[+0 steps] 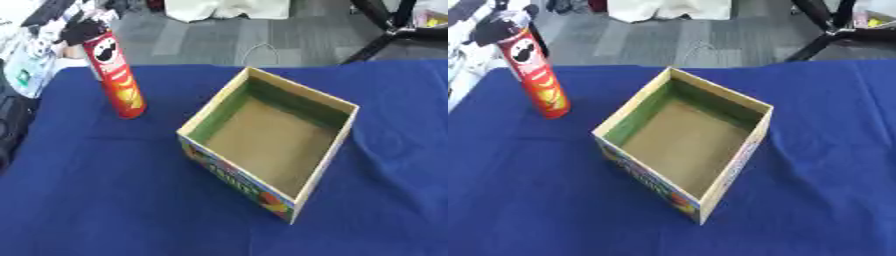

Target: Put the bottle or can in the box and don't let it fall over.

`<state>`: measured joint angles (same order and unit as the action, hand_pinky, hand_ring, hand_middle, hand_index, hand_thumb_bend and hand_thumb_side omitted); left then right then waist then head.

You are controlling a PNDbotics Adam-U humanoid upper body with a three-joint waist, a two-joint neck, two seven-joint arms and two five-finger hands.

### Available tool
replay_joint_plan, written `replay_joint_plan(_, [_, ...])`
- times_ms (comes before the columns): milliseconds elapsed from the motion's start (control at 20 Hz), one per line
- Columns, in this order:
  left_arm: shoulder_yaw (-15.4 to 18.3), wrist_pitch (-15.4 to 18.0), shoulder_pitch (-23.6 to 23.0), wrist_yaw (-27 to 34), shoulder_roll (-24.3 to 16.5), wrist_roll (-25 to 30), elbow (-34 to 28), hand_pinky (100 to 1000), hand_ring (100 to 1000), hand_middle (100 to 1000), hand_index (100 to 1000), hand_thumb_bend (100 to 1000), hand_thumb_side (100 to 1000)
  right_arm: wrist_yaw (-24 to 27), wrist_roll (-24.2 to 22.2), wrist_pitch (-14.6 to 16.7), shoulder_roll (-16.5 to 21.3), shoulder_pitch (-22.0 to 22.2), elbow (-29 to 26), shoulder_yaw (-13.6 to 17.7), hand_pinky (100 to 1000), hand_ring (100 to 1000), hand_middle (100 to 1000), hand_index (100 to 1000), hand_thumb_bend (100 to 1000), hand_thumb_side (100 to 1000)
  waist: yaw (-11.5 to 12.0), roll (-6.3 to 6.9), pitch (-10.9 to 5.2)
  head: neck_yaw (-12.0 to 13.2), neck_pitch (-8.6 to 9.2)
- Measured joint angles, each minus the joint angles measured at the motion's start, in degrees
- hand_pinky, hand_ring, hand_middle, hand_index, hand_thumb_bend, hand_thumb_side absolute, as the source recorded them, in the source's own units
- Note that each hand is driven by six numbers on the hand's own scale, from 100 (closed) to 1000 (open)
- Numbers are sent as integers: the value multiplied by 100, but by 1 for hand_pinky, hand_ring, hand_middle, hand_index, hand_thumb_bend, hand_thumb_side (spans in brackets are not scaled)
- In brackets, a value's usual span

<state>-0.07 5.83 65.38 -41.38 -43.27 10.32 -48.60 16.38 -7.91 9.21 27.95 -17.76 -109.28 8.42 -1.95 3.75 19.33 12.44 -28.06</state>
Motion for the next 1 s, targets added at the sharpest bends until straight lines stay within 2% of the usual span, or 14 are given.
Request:
replay_joint_plan(200, [-1,-44,14,-20,0,197,-6,878,927,890,880,341,1000,0,-6,-1,0,16,3,1,996,702,771,983,100,758,2,3,1,-2,40])
replay_joint_plan(500, [-20,-63,130,-168,-1,583,-54,959,945,909,891,394,1000,-4,-34,1,14,65,38,2,998,700,770,983,100,758,75,48,-1,-41,45])
replay_joint_plan(800, [-44,-27,178,-429,-1,830,-159,971,954,938,904,399,1000,-6,-55,-1,49,70,69,3,1000,699,771,984,100,759,79,68,-3,-55,44])
replay_joint_plan(1000, [-61,-14,178,-500,0,848,-169,940,956,941,911,417,1000,-6,-56,-1,49,70,69,12,1000,699,770,984,100,759,53,69,-3,-50,43])
